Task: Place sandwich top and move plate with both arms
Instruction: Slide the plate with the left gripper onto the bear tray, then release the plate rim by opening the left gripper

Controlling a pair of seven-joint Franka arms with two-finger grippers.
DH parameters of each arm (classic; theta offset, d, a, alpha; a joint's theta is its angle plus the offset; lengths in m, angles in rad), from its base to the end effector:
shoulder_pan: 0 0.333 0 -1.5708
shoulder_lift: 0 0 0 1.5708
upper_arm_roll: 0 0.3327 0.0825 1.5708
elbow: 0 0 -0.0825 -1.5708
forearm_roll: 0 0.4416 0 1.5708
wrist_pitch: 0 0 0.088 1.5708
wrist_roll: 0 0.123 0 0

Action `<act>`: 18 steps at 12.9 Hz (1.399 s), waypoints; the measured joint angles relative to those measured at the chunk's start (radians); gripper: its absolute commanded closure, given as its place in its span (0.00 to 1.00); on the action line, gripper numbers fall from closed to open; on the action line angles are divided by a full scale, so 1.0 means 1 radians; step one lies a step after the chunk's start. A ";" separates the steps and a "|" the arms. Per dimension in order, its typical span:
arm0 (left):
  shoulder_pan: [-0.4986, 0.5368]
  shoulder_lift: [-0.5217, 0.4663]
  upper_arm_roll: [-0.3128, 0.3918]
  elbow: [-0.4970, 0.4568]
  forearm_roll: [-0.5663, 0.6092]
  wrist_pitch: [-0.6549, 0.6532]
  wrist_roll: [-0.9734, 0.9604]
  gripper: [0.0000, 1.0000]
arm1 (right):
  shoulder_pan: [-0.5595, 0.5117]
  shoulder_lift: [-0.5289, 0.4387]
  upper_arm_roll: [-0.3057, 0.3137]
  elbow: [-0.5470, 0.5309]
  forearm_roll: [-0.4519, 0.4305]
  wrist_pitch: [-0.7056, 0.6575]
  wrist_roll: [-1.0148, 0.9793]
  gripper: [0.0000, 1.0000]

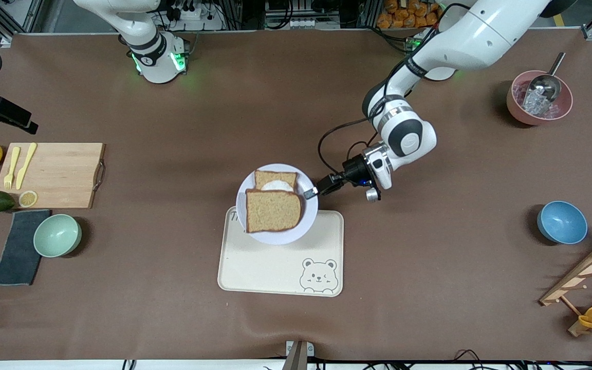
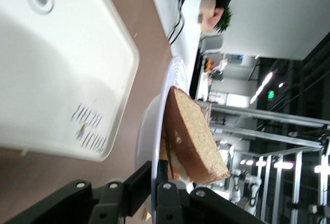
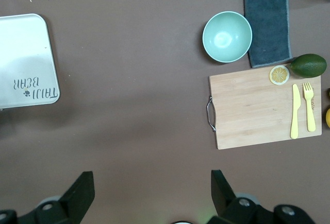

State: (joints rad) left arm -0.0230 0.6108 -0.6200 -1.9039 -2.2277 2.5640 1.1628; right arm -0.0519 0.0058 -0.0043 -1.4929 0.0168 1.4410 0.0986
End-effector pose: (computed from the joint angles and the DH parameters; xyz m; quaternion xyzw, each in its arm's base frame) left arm 0.5613 -0.3971 0.1939 0.7609 0.2060 0.0971 0.6077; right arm 0.5989 -0.0314 0.6515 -0.9966 0.0764 0.0290 0.0077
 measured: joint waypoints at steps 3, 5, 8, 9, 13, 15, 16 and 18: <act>-0.006 0.101 0.018 0.096 -0.010 0.000 0.068 1.00 | 0.000 0.003 0.000 -0.003 0.000 0.004 0.000 0.00; -0.043 0.151 0.071 0.145 -0.010 -0.002 0.095 1.00 | 0.000 0.003 0.000 -0.005 0.000 0.004 0.000 0.00; -0.164 0.183 0.216 0.185 -0.010 -0.006 0.098 1.00 | 0.000 0.003 0.001 -0.006 0.000 0.005 0.000 0.00; -0.197 0.194 0.247 0.194 -0.010 -0.006 0.098 1.00 | 0.000 0.003 0.001 -0.007 0.000 0.005 0.000 0.00; -0.231 0.250 0.269 0.241 -0.037 -0.006 0.159 1.00 | 0.000 0.003 0.001 -0.008 0.000 0.005 0.000 0.00; -0.231 0.279 0.270 0.263 -0.071 -0.006 0.214 1.00 | 0.000 0.003 0.001 -0.008 0.000 0.005 0.000 0.00; -0.231 0.291 0.271 0.274 -0.074 -0.006 0.222 1.00 | 0.000 0.003 0.001 -0.008 0.000 0.006 0.000 0.00; -0.231 0.302 0.271 0.286 -0.074 -0.006 0.231 0.01 | 0.000 0.003 0.001 -0.008 0.000 0.006 0.000 0.00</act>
State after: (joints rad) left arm -0.2542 0.9124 -0.3493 -1.6174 -2.3014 2.5576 1.3941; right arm -0.0519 0.0091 -0.0035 -1.5013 0.0169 1.4474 0.0988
